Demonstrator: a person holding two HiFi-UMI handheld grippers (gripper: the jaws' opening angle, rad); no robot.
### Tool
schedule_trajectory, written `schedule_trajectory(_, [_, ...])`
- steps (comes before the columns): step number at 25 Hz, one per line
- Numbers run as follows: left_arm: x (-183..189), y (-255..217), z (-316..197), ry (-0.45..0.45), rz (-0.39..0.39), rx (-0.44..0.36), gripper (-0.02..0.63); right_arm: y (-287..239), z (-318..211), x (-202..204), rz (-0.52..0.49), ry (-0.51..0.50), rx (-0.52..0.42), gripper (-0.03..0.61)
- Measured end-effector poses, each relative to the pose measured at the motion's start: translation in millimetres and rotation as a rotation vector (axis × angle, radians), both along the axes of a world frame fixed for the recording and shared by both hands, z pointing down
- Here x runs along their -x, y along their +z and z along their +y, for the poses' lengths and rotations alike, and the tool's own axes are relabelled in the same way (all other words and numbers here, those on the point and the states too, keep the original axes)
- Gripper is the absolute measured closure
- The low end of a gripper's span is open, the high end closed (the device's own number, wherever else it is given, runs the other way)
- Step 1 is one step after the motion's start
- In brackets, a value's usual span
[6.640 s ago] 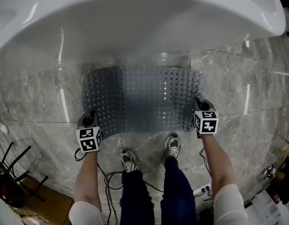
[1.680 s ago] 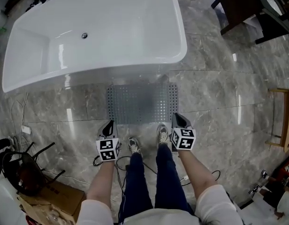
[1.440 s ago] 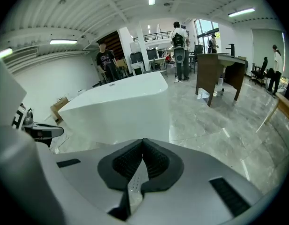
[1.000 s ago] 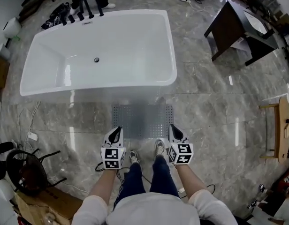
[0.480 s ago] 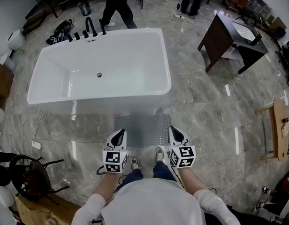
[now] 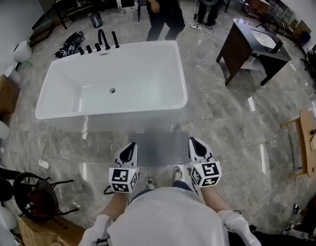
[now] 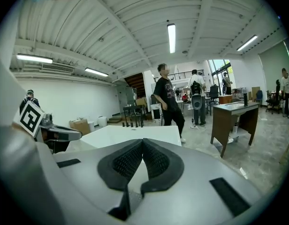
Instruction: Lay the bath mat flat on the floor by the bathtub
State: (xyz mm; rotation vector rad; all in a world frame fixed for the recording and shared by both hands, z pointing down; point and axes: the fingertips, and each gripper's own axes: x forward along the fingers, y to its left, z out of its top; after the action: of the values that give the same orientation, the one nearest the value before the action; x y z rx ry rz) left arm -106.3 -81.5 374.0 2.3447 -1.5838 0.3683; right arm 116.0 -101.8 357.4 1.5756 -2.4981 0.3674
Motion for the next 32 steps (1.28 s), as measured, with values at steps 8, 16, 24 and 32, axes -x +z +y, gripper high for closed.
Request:
schedule_trajectory(8, [-0.7,-31.3,7.9,-0.008,0.061,-0.072,0.571,-33.0,3.6,7.8,-0.050,-0.023,-0.054,0.549])
schedule_trajectory(16, [6.7,-45.5,9.8,-0.013,0.049,-0.101,0.571,-46.4,11.3,13.9,-0.069,-0.050,-0.061,0.549])
schedule_trajectory(24, [0.1,-53.6,8.0,0.007,0.044,-0.126,0.571,-50.0,11.3,12.7,-0.058,-0.053,-0.068,0.549])
schedule_trajectory(32, [-8.6,-56.3,4.3,0.024,0.040,-0.114,0.571,-54.1,4.5,9.6,-0.062,-0.056,-0.063,0.549])
